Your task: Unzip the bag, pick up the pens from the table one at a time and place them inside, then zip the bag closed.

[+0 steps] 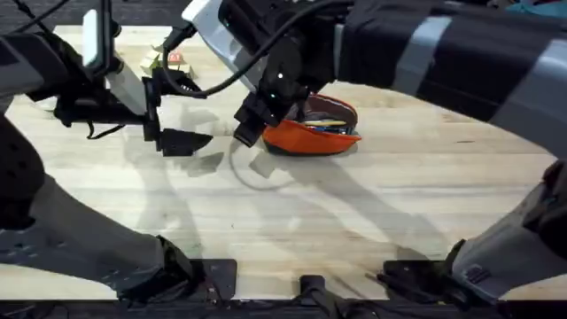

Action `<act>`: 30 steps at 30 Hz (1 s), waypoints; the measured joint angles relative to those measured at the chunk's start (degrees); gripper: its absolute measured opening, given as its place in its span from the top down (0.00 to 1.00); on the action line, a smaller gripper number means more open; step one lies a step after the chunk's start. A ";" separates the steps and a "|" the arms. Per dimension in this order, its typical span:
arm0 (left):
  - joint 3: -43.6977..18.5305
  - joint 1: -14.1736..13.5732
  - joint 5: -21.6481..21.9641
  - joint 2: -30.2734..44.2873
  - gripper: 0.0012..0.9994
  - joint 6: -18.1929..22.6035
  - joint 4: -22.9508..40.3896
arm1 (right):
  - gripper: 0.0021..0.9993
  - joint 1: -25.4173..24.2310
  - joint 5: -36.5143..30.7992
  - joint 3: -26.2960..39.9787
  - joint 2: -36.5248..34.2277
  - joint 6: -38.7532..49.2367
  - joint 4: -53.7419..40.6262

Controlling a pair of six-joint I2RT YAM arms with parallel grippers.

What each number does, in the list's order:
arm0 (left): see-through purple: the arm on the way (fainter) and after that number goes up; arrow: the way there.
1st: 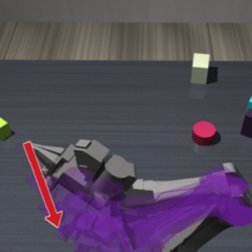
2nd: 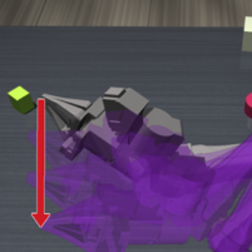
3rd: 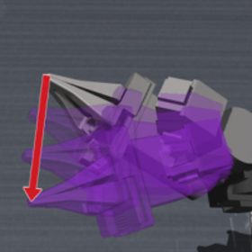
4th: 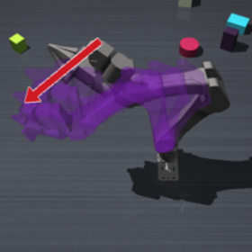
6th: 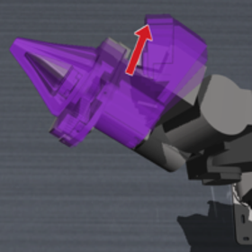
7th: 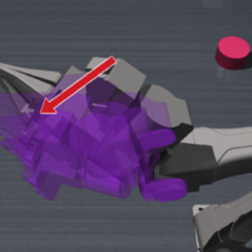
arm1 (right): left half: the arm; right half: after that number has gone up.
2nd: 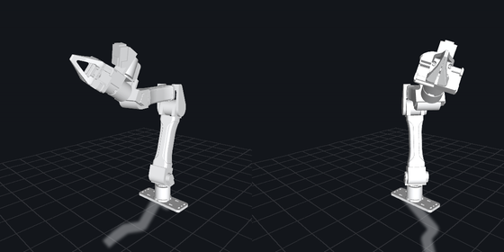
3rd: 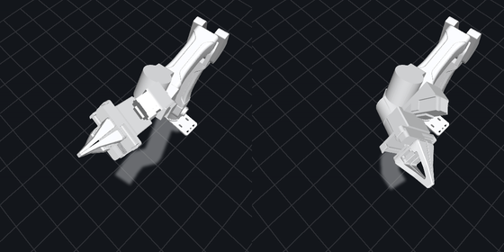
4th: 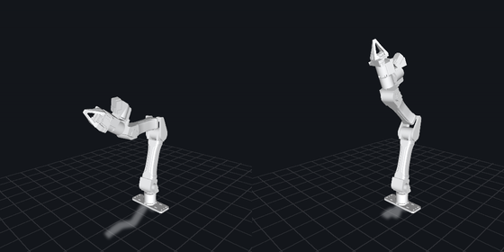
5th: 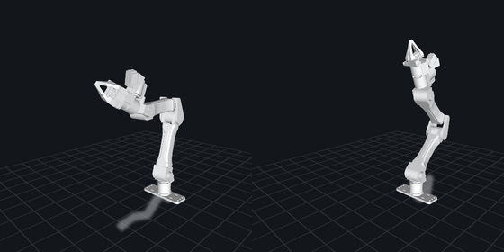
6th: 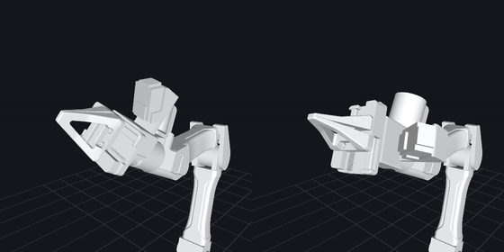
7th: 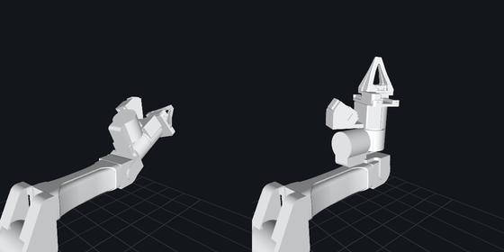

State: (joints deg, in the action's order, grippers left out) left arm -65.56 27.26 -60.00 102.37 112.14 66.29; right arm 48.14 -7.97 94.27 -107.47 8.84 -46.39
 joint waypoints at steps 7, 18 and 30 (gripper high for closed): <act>0.00 -0.02 -0.83 0.00 0.01 2.31 0.16 | 0.00 0.00 -0.17 -0.06 -0.48 0.16 1.39; 0.00 -0.02 -3.94 1.84 0.01 2.91 0.44 | 0.00 0.00 -0.15 -0.06 -0.99 0.19 1.41; 0.00 -0.02 -4.66 1.84 0.01 2.99 0.65 | 0.01 0.00 -0.15 -0.13 -4.69 0.19 1.59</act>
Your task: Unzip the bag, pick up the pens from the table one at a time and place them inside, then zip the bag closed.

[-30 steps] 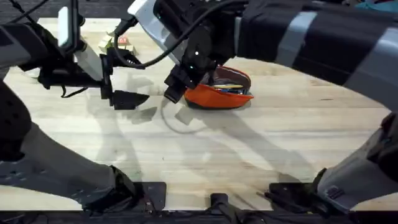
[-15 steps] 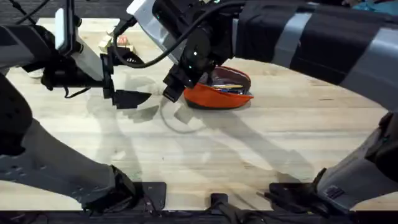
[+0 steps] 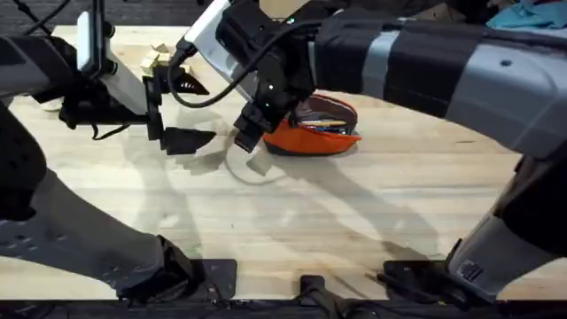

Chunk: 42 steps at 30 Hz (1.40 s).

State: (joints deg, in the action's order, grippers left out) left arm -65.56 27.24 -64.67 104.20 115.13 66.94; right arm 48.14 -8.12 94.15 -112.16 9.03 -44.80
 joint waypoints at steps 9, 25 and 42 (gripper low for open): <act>0.00 0.00 -0.06 0.00 0.01 0.00 0.02 | 0.05 0.00 0.00 -0.02 0.00 0.00 0.24; 0.00 0.00 -0.06 0.00 0.01 0.00 0.15 | 0.42 0.00 -0.04 -0.04 -1.38 -1.48 0.66; 0.00 0.00 -0.06 0.00 0.01 0.00 0.33 | 0.76 -0.07 -0.26 -0.02 -1.38 -1.77 1.51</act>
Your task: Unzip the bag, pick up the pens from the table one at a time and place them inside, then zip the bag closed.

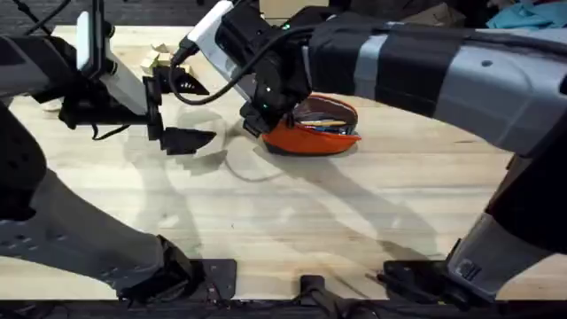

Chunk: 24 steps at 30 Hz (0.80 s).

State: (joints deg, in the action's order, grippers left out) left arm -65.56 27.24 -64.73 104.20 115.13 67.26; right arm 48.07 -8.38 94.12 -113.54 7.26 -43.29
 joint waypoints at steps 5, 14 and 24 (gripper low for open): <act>0.00 0.00 0.00 0.00 0.01 0.00 0.00 | 0.84 0.00 0.00 -0.02 0.00 -0.02 0.23; 0.00 0.00 0.00 0.00 0.01 0.00 0.00 | 0.94 0.00 -0.26 -0.02 0.00 -1.10 0.94; 0.00 0.00 0.00 0.00 0.01 0.00 0.02 | 0.97 0.00 -0.44 -0.02 0.00 -1.32 1.02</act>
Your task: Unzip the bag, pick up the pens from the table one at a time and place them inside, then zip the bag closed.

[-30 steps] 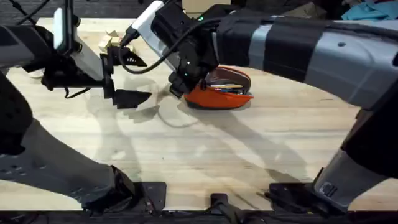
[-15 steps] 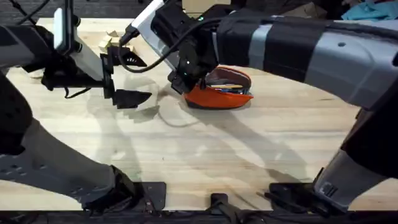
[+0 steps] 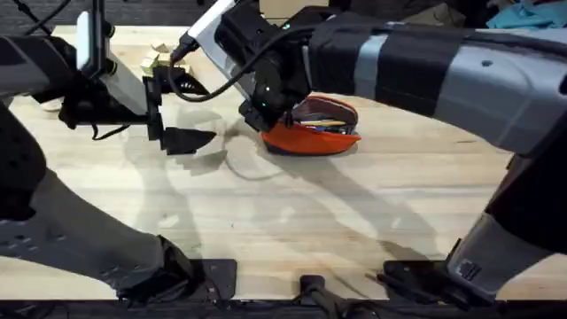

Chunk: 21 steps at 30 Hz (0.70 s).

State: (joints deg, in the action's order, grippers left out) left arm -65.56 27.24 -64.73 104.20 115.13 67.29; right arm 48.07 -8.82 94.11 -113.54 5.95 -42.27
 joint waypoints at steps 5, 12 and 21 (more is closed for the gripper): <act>0.00 0.00 0.00 0.00 0.01 0.00 -0.02 | 0.97 0.00 0.00 0.00 0.02 -0.64 -0.01; 0.00 0.00 0.00 0.00 0.01 0.00 -0.02 | 0.97 0.00 0.02 0.02 0.53 -1.24 -0.73; 0.00 0.00 0.00 0.00 0.01 0.00 0.00 | 0.97 0.00 0.04 0.00 1.58 -3.01 -1.49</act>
State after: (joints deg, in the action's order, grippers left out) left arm -65.56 27.24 -64.73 104.20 115.13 67.29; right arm 48.07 -8.78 94.11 -111.96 2.94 -43.77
